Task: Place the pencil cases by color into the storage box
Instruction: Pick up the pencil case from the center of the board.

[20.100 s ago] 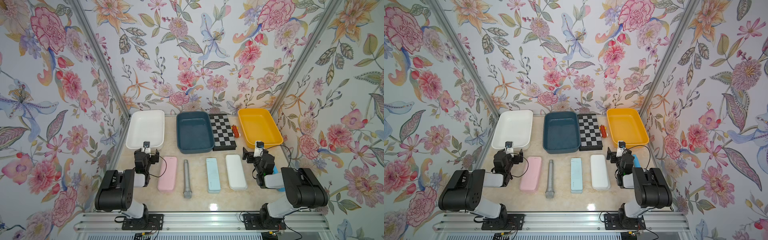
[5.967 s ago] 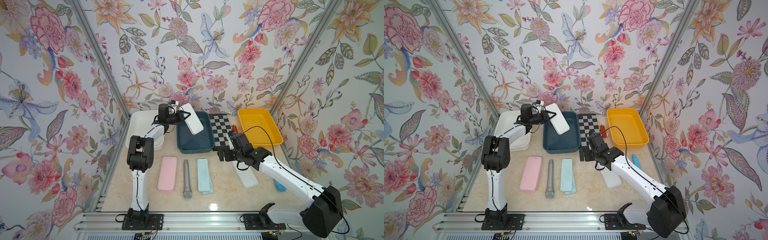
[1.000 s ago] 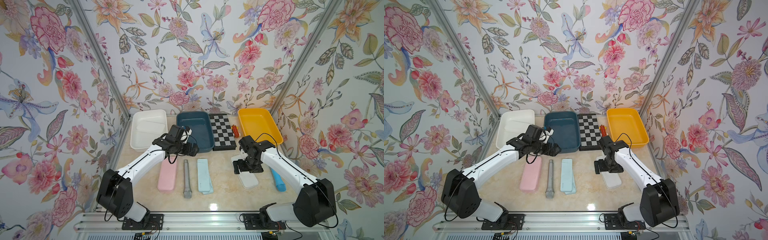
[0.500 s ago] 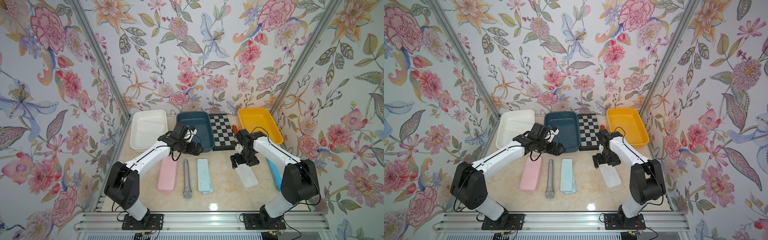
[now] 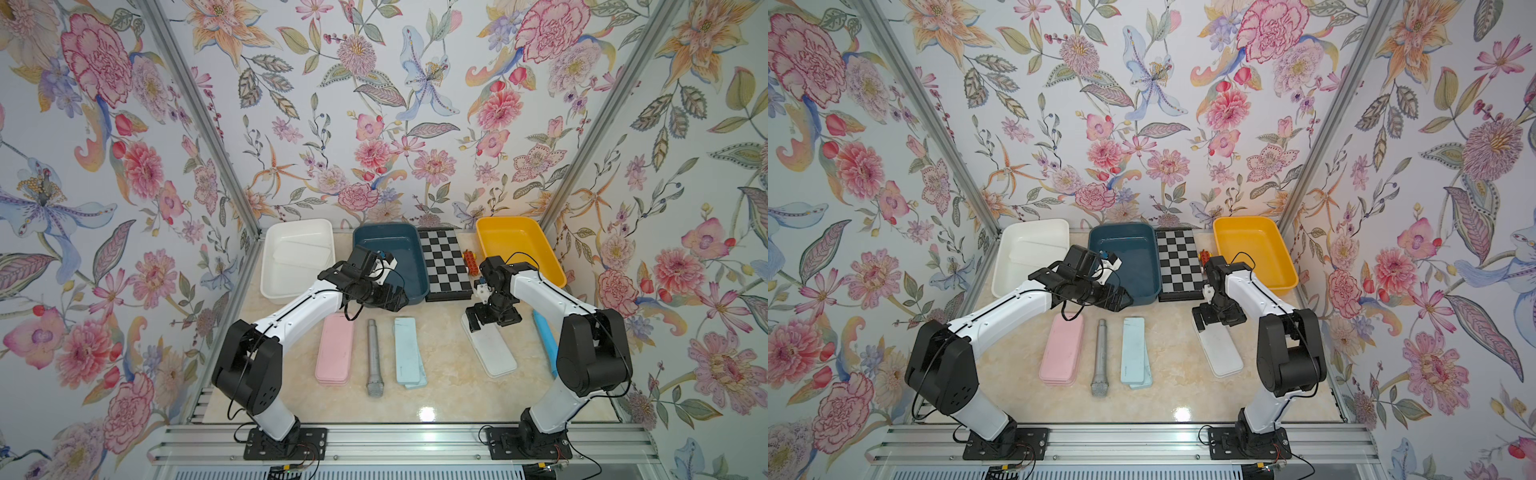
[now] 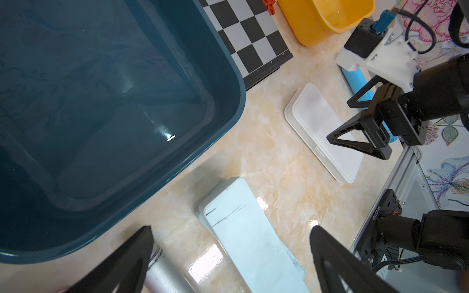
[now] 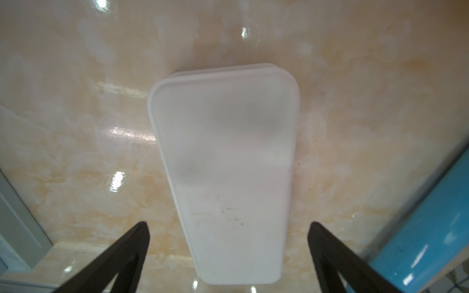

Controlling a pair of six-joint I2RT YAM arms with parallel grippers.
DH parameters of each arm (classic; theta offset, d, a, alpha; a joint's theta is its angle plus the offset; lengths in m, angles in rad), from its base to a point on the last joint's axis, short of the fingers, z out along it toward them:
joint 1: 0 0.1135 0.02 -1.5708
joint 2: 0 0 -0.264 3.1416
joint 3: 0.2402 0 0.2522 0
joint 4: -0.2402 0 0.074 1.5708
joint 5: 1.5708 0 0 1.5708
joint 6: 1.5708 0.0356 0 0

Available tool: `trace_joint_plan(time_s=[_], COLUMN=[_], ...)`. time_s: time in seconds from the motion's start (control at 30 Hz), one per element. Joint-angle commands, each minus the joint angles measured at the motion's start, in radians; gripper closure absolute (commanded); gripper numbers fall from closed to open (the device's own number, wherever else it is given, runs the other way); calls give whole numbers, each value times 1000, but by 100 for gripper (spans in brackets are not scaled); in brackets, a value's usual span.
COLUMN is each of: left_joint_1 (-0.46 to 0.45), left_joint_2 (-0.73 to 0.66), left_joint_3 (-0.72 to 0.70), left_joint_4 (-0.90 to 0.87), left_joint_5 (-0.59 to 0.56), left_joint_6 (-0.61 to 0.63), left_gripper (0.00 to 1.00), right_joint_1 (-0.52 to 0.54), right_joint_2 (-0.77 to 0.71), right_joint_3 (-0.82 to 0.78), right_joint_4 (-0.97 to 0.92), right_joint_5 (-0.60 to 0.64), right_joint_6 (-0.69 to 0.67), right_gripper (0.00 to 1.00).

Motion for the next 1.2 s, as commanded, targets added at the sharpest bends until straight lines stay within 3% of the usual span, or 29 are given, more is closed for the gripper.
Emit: trace_joint_plan(time_s=[0.0,0.27,0.87,1.0,1.17], left_joint_1=[6,7,9,36,118], left_joint_2=[9,9,11,8,27], left_joint_3=[20,12,0,-20,-64], left_joint_4=[-7,-6,8,58,197], left_joint_5=[22,19,26,77,240], left_joint_6=[19,15,-11,-48,-167], left_gripper=[2,2,2,2,2], right_joint_1=[-7,19,110,130,147], right_joint_2=[33,97,171,161,119], right_joint_3=[-22,-22,-65,-96,-153], right_joint_4=[26,51,63,97,157], right_joint_5=[-33,-54,59,58,54], right_joint_6=[-26,-28,43,76,119], right_gripper=[0,0,0,1,6])
